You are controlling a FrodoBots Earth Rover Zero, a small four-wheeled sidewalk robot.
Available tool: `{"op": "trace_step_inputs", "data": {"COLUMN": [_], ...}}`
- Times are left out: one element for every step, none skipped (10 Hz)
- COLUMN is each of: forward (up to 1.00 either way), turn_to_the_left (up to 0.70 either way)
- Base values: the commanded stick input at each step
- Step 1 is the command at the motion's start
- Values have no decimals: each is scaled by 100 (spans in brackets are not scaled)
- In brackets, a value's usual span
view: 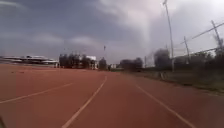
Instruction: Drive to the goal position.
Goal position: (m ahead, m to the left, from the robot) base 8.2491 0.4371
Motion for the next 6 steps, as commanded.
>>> {"op": "trace_step_inputs", "data": {"forward": [70,70,70,70,70,70], "turn_to_the_left": [0,0,0,0,0,0]}}
